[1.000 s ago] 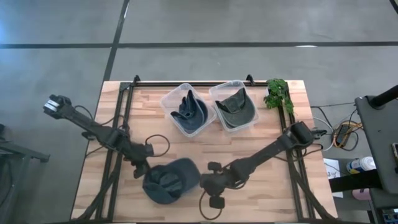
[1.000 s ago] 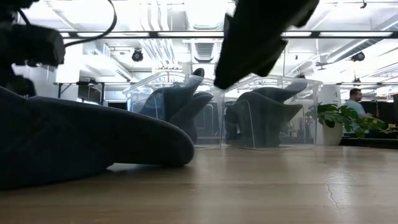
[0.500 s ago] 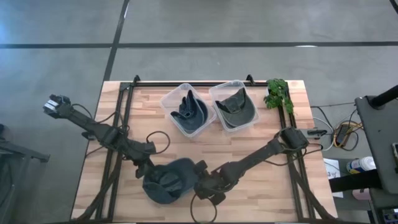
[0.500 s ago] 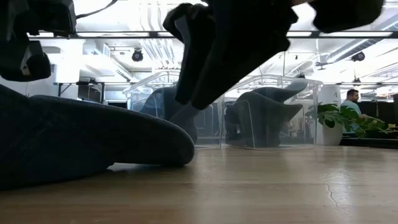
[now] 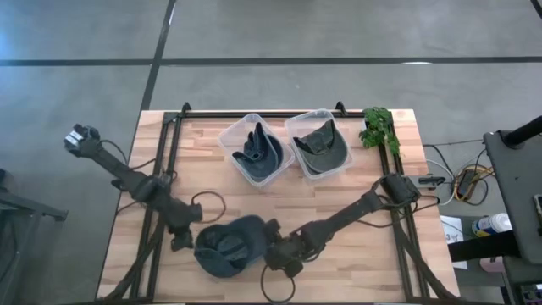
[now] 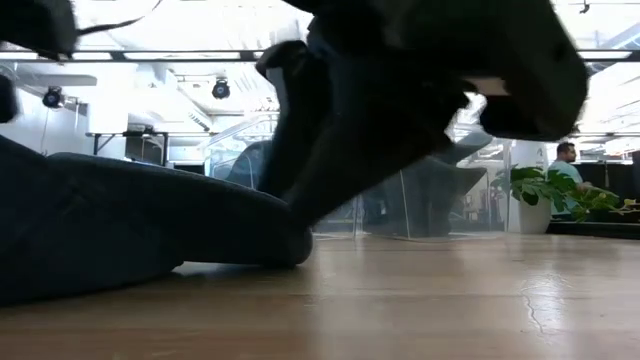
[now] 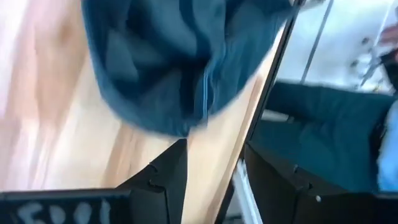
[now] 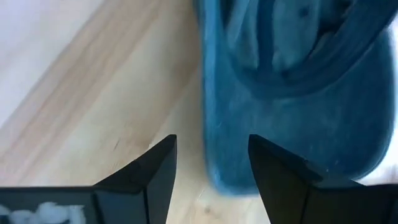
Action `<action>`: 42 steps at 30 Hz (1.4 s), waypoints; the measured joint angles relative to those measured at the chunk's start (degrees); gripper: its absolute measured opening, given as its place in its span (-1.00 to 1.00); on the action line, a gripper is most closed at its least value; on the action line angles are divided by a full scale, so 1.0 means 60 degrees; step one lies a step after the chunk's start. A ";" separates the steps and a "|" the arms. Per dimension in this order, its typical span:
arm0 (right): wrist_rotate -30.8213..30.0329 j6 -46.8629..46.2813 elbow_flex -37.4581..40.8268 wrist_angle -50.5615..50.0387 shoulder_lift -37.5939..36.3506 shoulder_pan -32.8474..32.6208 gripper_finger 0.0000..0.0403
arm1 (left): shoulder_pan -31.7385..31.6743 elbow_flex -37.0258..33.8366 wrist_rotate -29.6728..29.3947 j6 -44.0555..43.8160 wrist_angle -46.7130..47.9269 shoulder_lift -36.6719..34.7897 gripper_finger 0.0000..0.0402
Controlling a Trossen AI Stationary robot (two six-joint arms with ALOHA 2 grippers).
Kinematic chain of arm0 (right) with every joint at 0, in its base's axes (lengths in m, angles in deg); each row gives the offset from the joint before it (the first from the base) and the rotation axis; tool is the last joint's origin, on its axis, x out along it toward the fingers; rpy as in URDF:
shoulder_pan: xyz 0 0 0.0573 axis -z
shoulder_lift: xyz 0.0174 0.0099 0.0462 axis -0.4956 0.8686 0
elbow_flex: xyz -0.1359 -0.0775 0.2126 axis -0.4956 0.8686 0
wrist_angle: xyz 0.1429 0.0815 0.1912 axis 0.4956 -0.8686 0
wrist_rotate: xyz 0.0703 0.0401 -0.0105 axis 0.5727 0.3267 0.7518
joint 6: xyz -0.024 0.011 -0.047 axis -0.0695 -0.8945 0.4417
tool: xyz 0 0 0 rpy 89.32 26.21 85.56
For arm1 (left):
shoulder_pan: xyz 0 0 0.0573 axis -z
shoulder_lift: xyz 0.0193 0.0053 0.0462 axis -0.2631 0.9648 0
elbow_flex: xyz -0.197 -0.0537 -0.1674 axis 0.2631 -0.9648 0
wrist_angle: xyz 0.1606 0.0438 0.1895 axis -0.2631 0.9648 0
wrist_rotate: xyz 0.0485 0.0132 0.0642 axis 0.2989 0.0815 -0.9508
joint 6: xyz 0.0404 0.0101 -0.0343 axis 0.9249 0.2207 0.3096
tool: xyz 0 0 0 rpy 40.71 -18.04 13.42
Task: Pick & Place hat
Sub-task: Put the blue cap into the left bin
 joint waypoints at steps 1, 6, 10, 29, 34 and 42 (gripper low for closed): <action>-0.0009 0.0031 0.0027 0.0218 0.0000 0.0010 -0.04 | 0.0259 0.0037 0.0007 -0.0154 0.0136 0.0000 -0.24; -0.0005 0.0043 0.0430 0.1132 0.0000 0.0189 -0.09 | 0.1547 0.0038 -0.0113 -0.1430 0.0187 0.0063 -0.24; -0.0005 -0.0013 0.0706 0.1459 0.0000 0.0397 -0.18 | 0.2143 0.0031 -0.0852 -0.1872 0.0138 0.0312 -0.24; 0.0107 -0.1399 0.0258 0.1399 -0.0171 0.0849 -0.93 | 0.2203 0.0127 -0.1334 -0.1928 -0.0427 0.2040 -0.24; 0.0378 -0.1331 0.0120 0.0272 -0.0801 0.0834 -0.94 | 0.2196 0.0781 -0.2494 -0.1904 -0.0007 0.1727 -0.24; 0.0330 -0.1908 0.0106 -0.0853 -0.2147 0.0878 -0.94 | 0.2192 0.2113 -0.3922 -0.1732 0.1652 0.1541 -0.24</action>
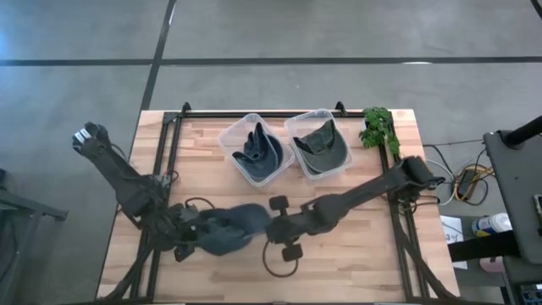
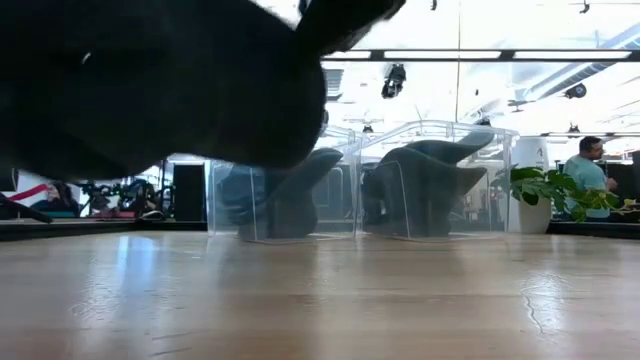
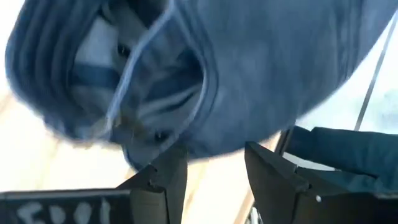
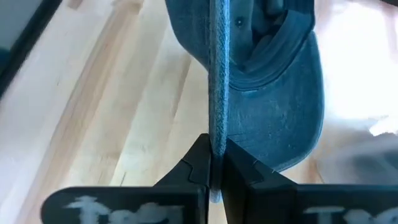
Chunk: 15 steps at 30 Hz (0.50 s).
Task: Pick & Place hat
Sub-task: Put the blue cap into the left bin
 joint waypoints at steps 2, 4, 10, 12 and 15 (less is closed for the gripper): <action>-0.0061 -0.0355 0.0014 -0.0271 -0.0368 0.0043 -0.94 | 0.0004 0.0591 -0.0184 -0.0025 0.0707 0.0000 -0.24; -0.0143 -0.0621 -0.0004 -0.0395 -0.0688 0.0064 -0.94 | 0.0004 0.1330 -0.0784 -0.0022 0.1420 0.0000 -0.24; -0.0006 -0.2140 -0.0047 -0.0469 -0.1744 0.0084 -0.94 | 0.0015 0.3516 -0.3355 0.0774 0.2250 -0.0012 -0.24; 0.0001 -0.2704 -0.0047 -0.0519 -0.2020 0.0098 -0.94 | 0.0015 0.4023 -0.3850 0.1150 0.2290 -0.0013 -0.24; -0.0078 -0.3216 -0.0047 -0.0513 -0.2456 0.0116 -0.94 | 0.0015 0.4543 -0.4315 0.1799 0.2299 -0.0004 -0.24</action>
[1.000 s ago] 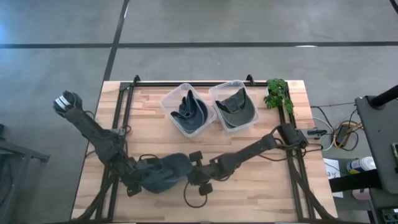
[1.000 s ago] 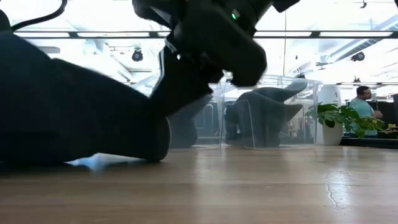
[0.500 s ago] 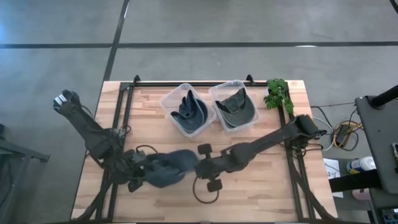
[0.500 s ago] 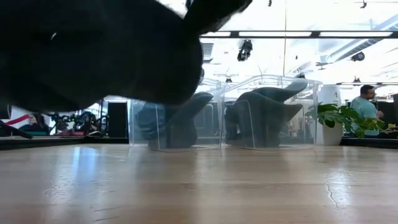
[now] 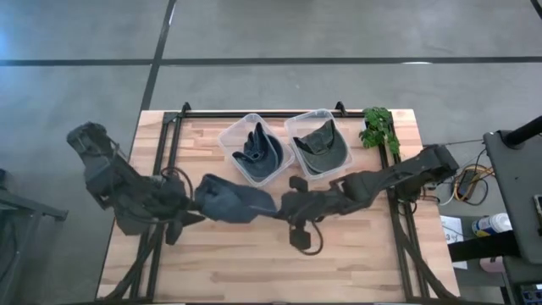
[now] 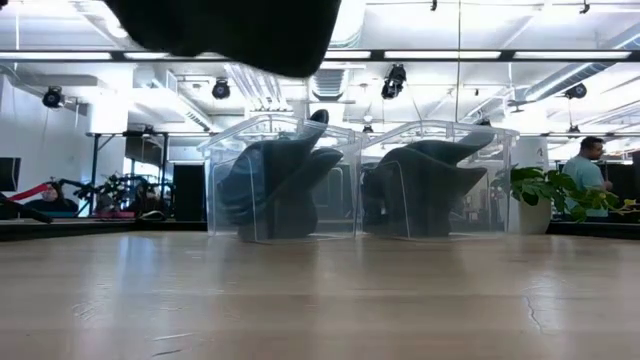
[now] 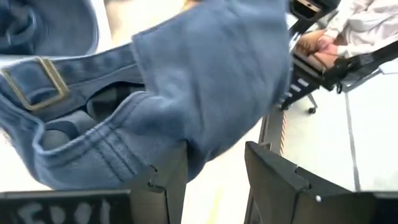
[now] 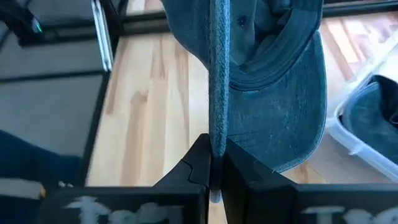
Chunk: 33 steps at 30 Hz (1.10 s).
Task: Pick & Place hat
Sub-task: Put the blue cap into the left bin
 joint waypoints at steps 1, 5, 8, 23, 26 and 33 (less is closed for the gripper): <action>-0.0014 -0.0115 0.0000 -0.0001 -0.0132 0.0000 -0.94 | -0.0001 0.0122 -0.0116 0.0235 0.0010 0.0003 -0.24; 0.0061 -0.0643 0.0000 -0.0006 -0.0374 0.0011 -0.94 | 0.0000 0.0497 -0.1107 0.1491 0.0000 0.0007 -0.24; 0.0228 -0.0995 0.0000 -0.0013 -0.0436 0.0059 -0.94 | -0.0004 0.0641 -0.2244 0.2639 0.0011 -0.0043 -0.24; -0.1102 -0.1928 -0.0073 -0.0005 -0.0543 0.0174 -0.94 | -0.0040 0.1838 -0.3954 0.3211 -0.0054 -0.0375 -0.24; -0.1105 -0.2063 -0.0076 -0.0006 -0.0560 0.0095 -0.94 | -0.0040 0.1887 -0.3815 0.2948 -0.0055 -0.0374 -0.24; -0.1109 -0.2710 -0.0080 -0.0198 -0.0560 0.0074 -0.94 | -0.0040 0.1833 -0.3705 0.2948 0.0193 -0.0361 -0.24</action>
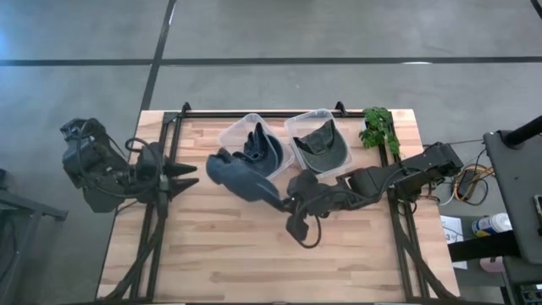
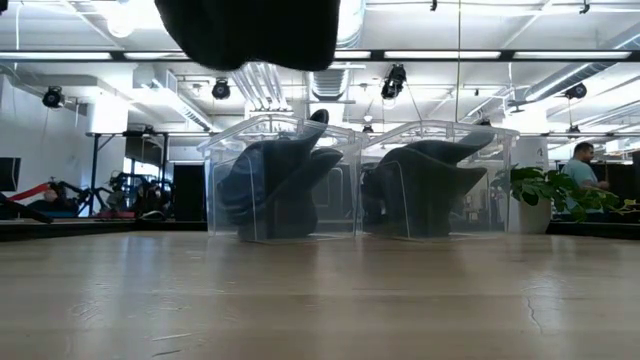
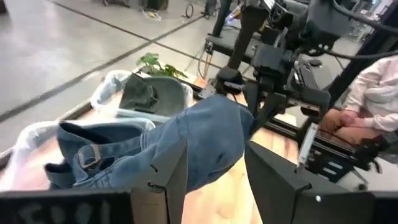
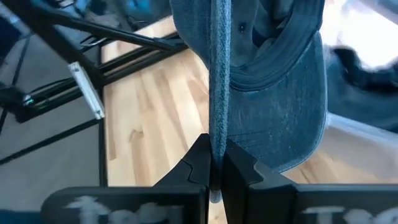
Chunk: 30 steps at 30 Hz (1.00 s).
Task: Pick & Place hat
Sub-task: Put the blue cap into the left bin
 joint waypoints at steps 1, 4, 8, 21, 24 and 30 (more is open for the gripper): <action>-0.0072 -0.0252 0.0000 -0.0132 0.0000 0.0027 -0.94 | 0.0000 0.0000 -0.0131 0.0066 -0.0002 0.0000 -0.24; -0.0686 -0.0623 0.0000 -0.0493 0.0000 0.0049 -0.94 | 0.0000 -0.0001 -0.0788 0.0410 0.0004 0.0000 -0.24; -0.1591 -0.0782 0.0000 -0.0433 -0.0112 0.0060 -0.94 | 0.0000 -0.0021 -0.1223 0.0557 0.0189 -0.0001 -0.24; -0.0324 -0.0042 -0.0004 0.0467 -0.0191 0.0071 -0.94 | -0.0241 -0.0436 -0.1368 -0.1198 0.2860 0.0026 -0.24; 0.0503 0.0504 -0.0004 0.0857 -0.0160 0.0079 -0.94 | -0.0458 -0.0738 -0.1126 -0.1259 0.2885 -0.0018 -0.24; 0.1392 0.1329 -0.0007 0.1295 -0.0080 0.0122 -0.94 | -0.0898 -0.1312 0.0305 -0.1039 0.2134 -0.0007 -0.24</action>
